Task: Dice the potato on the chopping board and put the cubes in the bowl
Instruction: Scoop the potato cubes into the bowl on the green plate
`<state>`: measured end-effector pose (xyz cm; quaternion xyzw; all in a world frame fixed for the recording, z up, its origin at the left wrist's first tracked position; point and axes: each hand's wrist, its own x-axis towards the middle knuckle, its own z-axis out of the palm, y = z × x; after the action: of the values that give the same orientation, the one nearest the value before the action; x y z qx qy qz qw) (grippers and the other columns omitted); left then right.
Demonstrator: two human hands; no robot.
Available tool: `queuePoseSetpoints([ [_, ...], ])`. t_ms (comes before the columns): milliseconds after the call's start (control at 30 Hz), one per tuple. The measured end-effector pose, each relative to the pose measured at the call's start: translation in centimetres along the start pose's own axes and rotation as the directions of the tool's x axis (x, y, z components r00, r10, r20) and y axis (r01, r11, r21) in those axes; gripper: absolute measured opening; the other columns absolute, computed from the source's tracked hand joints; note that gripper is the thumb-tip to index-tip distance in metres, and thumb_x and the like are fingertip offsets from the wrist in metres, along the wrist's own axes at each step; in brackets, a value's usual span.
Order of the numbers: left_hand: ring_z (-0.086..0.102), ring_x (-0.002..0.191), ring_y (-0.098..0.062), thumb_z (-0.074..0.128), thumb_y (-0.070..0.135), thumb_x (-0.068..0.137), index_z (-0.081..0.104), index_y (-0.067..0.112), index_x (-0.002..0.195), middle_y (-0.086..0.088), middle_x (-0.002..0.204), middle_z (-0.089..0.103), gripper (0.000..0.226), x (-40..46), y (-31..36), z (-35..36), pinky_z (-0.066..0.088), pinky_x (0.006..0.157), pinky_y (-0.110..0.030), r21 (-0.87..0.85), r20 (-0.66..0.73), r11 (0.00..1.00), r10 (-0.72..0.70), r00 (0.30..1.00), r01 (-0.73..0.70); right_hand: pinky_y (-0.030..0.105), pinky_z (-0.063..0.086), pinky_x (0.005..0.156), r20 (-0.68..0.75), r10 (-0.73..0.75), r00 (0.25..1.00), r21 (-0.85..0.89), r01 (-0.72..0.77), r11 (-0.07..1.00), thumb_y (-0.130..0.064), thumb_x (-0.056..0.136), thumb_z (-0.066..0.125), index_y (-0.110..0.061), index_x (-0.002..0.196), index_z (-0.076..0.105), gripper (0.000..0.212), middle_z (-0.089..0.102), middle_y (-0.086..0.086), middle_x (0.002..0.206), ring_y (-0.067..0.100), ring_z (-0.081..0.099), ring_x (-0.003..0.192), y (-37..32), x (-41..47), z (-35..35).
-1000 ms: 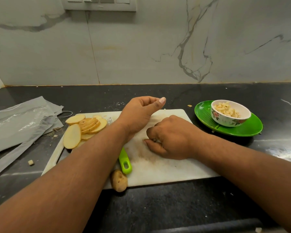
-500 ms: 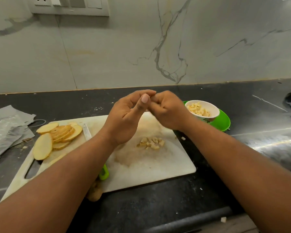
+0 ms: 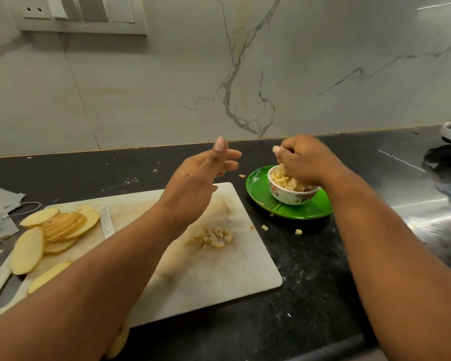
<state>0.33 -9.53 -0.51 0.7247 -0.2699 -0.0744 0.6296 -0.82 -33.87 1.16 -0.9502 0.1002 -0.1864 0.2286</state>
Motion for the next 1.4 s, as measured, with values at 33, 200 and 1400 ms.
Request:
queuePoseSetpoints([
  [33,0.064,0.117,-0.007,0.034,0.076,0.082,0.074,0.034,0.116,0.01,0.116,0.075,0.067,-0.1,-0.2,-0.1,0.049,0.106,-0.042,-0.003,-0.015,1.0,-0.005,1.0,0.005,0.029,0.043,0.059,0.02,0.008,1.0,0.011,-0.009,1.0,-0.036,0.103,0.05,-0.014,0.077,0.067,0.038,0.067,0.004,0.073,0.02,0.062,0.071,0.0,0.0,0.0],
  [200,0.067,0.112,-0.004,0.032,0.075,0.083,0.077,0.032,0.107,0.012,0.111,0.077,0.068,-0.1,-0.7,-0.7,0.051,0.103,-0.039,0.004,-0.046,1.0,-0.001,0.999,0.001,0.026,0.049,0.067,-0.026,0.015,1.0,0.167,-0.011,0.986,-0.036,0.093,0.069,-0.023,0.086,0.07,0.015,0.07,-0.003,0.081,0.011,0.066,0.079,0.2,-0.2,0.5],
  [1400,0.067,0.102,-0.009,0.027,0.073,0.1,0.08,0.025,0.09,0.007,0.099,0.078,0.072,-0.1,-2.5,-2.9,0.047,0.107,-0.047,-0.086,-0.257,0.976,-0.216,0.942,0.2,0.027,0.052,0.08,0.713,-0.263,0.65,-0.075,0.444,0.893,-0.059,0.07,0.082,-0.051,0.119,0.054,0.057,0.054,-0.024,0.106,0.002,0.06,0.091,-8.3,-5.6,2.3],
])
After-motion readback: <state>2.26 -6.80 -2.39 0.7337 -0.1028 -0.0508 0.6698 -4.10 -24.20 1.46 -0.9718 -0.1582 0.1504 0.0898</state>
